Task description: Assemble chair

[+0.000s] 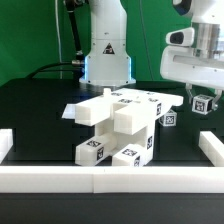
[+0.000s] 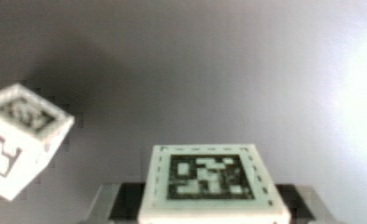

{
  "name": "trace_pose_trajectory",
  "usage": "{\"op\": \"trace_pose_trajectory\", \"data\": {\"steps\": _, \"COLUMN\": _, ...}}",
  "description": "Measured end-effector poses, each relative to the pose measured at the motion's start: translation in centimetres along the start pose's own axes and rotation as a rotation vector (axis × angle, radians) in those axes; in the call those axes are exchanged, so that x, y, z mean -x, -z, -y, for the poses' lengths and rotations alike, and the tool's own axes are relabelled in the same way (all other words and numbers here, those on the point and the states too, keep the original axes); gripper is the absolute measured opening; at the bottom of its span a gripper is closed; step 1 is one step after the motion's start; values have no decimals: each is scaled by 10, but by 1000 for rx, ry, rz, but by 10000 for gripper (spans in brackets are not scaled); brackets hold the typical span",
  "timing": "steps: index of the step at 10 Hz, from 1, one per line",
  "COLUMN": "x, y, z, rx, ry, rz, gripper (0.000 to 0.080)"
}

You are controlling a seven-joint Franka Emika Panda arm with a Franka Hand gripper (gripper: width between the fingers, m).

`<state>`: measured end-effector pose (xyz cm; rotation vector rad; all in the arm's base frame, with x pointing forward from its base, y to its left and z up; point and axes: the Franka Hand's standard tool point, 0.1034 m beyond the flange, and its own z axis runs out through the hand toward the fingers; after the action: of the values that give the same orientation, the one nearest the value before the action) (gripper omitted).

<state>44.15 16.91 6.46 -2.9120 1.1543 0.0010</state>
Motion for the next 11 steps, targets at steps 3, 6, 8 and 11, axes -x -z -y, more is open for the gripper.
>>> {"op": "trace_pose_trajectory", "data": {"steps": 3, "x": -36, "y": 31, "z": -5, "rx": -43, "ry": 27, "rz": 4, "gripper": 271}}
{"op": "trace_pose_trajectory", "data": {"steps": 6, "x": -31, "y": 25, "z": -5, "rx": -33, "ry": 29, "rz": 3, "gripper": 271}}
{"op": "trace_pose_trajectory", "data": {"steps": 8, "x": -34, "y": 26, "z": -7, "rx": -21, "ry": 75, "rz": 0, "gripper": 271}}
{"op": "trace_pose_trajectory", "data": {"steps": 11, "x": -73, "y": 48, "z": -8, "rx": 1, "ry": 204, "rz": -24, "gripper": 271}}
